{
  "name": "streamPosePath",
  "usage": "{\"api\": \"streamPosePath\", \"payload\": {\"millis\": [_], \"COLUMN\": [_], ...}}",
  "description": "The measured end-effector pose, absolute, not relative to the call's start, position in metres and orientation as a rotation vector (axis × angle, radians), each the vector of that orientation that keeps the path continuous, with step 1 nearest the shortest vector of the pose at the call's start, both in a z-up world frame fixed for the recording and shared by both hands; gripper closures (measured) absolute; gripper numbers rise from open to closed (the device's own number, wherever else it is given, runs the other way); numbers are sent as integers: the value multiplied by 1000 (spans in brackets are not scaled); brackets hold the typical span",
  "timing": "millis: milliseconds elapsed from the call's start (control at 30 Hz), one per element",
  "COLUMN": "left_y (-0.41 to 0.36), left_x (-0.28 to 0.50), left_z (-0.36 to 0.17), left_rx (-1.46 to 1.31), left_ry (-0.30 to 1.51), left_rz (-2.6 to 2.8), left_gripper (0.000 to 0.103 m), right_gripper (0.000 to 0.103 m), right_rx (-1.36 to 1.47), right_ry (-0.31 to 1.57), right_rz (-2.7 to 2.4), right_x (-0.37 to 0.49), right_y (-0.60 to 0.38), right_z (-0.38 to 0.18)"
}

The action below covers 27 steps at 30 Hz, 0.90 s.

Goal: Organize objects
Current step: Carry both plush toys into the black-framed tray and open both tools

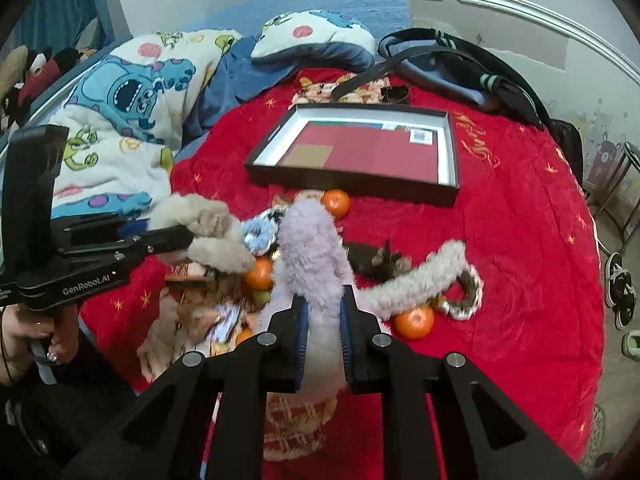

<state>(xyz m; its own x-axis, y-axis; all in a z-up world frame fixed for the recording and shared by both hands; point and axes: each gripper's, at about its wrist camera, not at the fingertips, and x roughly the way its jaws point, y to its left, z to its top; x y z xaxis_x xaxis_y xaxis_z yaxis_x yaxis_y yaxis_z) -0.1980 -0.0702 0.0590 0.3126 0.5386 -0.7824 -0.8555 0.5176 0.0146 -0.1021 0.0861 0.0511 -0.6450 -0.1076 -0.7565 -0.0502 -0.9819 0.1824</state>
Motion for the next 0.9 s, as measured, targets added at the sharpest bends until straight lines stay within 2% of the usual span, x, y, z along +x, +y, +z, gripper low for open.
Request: {"api": "streamPosePath", "payload": {"millis": [433, 633, 900], "left_y": [12, 50, 87], "left_x": [-172, -168, -172], "left_z": [66, 59, 34], "left_rx": [-349, -329, -352], "left_ry": [838, 842, 798], "left_rz": [1001, 1031, 1086], "left_gripper": [83, 83, 83], "right_gripper": [90, 90, 90], "right_rx": [1210, 1136, 1212], "right_ry": [-253, -338, -375], "right_rz": [-2905, -2989, -3038], "right_x": [-190, -241, -298], "right_y": [127, 153, 163], "right_z": [74, 73, 30]}}
